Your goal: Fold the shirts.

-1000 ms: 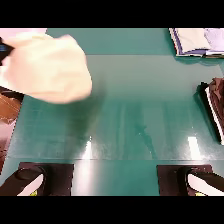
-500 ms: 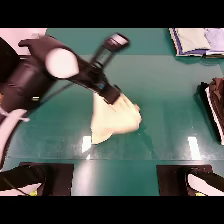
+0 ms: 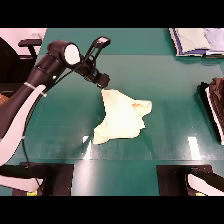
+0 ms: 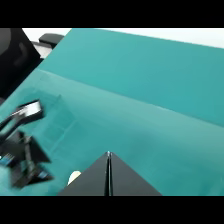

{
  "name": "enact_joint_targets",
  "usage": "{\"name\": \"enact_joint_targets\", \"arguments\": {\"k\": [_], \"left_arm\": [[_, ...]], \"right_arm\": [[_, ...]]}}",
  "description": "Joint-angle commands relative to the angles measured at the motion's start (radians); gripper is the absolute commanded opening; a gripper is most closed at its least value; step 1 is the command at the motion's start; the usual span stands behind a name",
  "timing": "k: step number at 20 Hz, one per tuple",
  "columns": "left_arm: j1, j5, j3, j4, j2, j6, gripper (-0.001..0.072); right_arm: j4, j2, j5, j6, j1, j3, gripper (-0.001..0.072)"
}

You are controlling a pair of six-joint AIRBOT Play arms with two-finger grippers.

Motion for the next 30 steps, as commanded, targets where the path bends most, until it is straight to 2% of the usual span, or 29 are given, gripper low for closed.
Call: {"name": "enact_joint_targets", "arguments": {"k": [1, 4, 8, 9, 10, 11, 14, 18, 19, 20, 21, 24, 25, 28, 30], "left_arm": [[0.105, -0.004, 0.0, -0.124, -0.141, 0.003, 0.0515], [0.109, 0.011, 0.0, -0.203, -0.218, 0.022, 0.0515], [0.105, 0.097, 0.0, -0.243, -0.253, 0.024, 0.0499], [0.106, 0.114, 0.0, -0.24, -0.252, 0.022, 0.0358], [0.106, 0.127, 0.001, -0.239, -0.251, 0.023, 0.0168], [0.106, 0.132, 0.002, -0.238, -0.249, 0.028, 0.0027], [0.146, 0.112, 0.002, -0.185, -0.188, 0.028, 0.0024], [0.256, 0.098, 0.001, -0.065, -0.015, 0.028, 0.0025], [0.275, 0.088, 0.001, -0.062, 0.011, 0.029, 0.0025], [0.287, 0.073, 0.001, -0.051, 0.029, 0.029, 0.0025], [0.291, 0.056, 0.001, -0.034, 0.035, 0.029, 0.0025], [0.29, 0.023, -0.002, -0.029, 0.029, 0.028, 0.0025], [0.29, 0.022, -0.002, -0.029, 0.029, 0.028, 0.0025], [0.29, 0.017, -0.002, -0.029, 0.029, 0.028, 0.0025], [0.29, 0.009, -0.002, -0.029, 0.029, 0.028, 0.0025]], "right_arm": [[0.001, 0.0, 0.039, 0.0, 0.0, 0.0, 0.0016], [0.002, 0.0, 0.039, 0.001, 0.0, 0.0, 0.0016], [0.001, 0.001, 0.071, 0.064, 0.0, -0.018, 0.0016], [0.001, 0.002, 0.092, 0.072, 0.0, -0.039, 0.0016], [0.002, 0.004, 0.113, 0.074, 0.0, -0.072, 0.0016], [0.002, 0.01, 0.124, 0.079, 0.0, -0.114, 0.0016], [-0.001, 0.048, 0.132, 0.08, 0.0, -0.299, 0.0016], [-0.023, 0.088, 0.088, 0.08, 0.0, -0.638, 0.0024], [-0.015, 0.087, 0.061, 0.08, 0.005, -0.725, 0.0135], [-0.014, 0.079, 0.014, 0.08, 0.017, -0.82, 0.0408], [-0.009, 0.059, -0.031, 0.08, 0.038, -0.899, 0.0515], [0.139, -0.063, -0.191, 0.066, 0.144, -1.072, 0.0511], [0.211, -0.116, -0.253, 0.027, 0.192, -1.098, 0.0511], [0.4, -0.273, -0.398, -0.062, 0.309, -1.07, 0.0511], [0.423, -0.356, -0.423, -0.069, 0.356, -0.996, 0.0511]]}}
